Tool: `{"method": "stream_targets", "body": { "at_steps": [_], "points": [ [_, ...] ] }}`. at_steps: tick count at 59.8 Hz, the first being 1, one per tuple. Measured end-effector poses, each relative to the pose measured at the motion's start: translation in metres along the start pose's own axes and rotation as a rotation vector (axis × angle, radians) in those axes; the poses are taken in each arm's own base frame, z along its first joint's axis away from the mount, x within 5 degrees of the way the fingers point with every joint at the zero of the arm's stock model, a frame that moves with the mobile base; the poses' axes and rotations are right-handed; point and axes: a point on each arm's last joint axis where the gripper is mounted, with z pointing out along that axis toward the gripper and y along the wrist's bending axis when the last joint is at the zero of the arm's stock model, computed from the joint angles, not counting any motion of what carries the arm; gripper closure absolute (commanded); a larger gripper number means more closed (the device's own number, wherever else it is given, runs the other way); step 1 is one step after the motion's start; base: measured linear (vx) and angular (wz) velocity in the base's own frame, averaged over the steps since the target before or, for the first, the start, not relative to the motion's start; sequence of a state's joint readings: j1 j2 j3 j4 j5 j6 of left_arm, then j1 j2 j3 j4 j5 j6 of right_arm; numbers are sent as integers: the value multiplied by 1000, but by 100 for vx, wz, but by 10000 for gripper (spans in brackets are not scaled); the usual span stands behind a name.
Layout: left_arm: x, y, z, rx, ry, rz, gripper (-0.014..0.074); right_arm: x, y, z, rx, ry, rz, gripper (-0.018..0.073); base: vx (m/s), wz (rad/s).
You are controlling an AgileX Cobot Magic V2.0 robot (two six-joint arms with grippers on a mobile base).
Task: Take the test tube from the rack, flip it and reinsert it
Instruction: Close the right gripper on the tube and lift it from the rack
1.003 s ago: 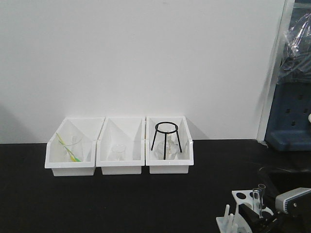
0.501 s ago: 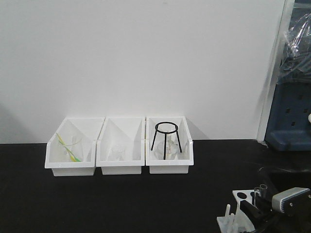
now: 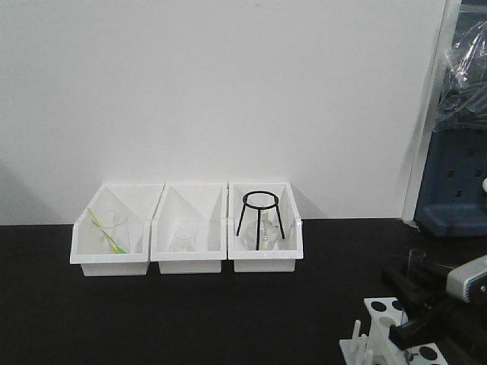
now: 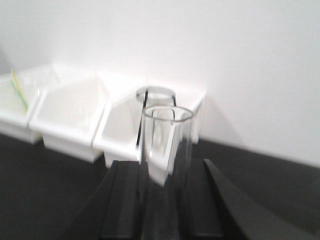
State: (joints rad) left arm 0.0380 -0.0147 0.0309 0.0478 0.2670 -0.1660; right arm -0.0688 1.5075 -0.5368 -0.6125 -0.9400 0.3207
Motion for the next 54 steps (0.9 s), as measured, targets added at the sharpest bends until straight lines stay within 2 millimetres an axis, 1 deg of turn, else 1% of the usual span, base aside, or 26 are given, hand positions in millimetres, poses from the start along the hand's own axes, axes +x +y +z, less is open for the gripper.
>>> {"method": "stream_targets", "body": {
  "at_steps": [9, 13, 18, 21, 23, 26, 27, 31, 34, 38, 42, 46, 48, 51, 53, 54],
  "points": [
    [0, 0, 0, 0, 0, 0, 603, -45, -1, -8, 26, -73, -41, 573, 0, 0],
    [0, 0, 0, 0, 0, 0, 603, -63, -1, -12, 35, -72, -100, 573, 0, 0],
    [0, 0, 0, 0, 0, 0, 603, -83, -1, -17, 46, -44, -230, 573, 0, 0],
    [0, 0, 0, 0, 0, 0, 603, -94, 0, -19, 38, -6, -399, 571, 0, 0],
    [0, 0, 0, 0, 0, 0, 603, -103, 0, -21, 33, 18, -542, 571, 0, 0],
    [0, 0, 0, 0, 0, 0, 603, -111, 1, -25, 20, 66, -769, 571, 0, 0],
    [0, 0, 0, 0, 0, 0, 603, -115, 2, -27, 6, 79, -870, 571, 0, 0],
    [0, 0, 0, 0, 0, 0, 603, -121, 4, -34, -36, 136, -1178, 568, 0, 0],
    [0, 0, 0, 0, 0, 0, 603, -124, 5, -38, -68, 166, -1346, 568, 0, 0],
    [0, 0, 0, 0, 0, 0, 603, -125, 7, -43, -94, 185, -1459, 568, 0, 0],
    [0, 0, 0, 0, 0, 0, 603, -127, 8, -46, -98, 188, -1489, 566, 0, 0],
    [0, 0, 0, 0, 0, 0, 603, -130, 9, -47, -81, 184, -1438, 566, 0, 0],
    [0, 0, 0, 0, 0, 0, 603, -132, 8, -48, -55, 180, -1362, 565, 0, 0],
    [0, 0, 0, 0, 0, 0, 603, -136, 5, -48, 18, 163, -1168, 565, 0, 0],
    [0, 0, 0, 0, 0, 0, 603, -140, 2, -49, 85, 141, -989, 565, 0, 0],
    [0, 0, 0, 0, 0, 0, 603, -142, -1, -49, 135, 128, -854, 565, 0, 0]
  ]
}}
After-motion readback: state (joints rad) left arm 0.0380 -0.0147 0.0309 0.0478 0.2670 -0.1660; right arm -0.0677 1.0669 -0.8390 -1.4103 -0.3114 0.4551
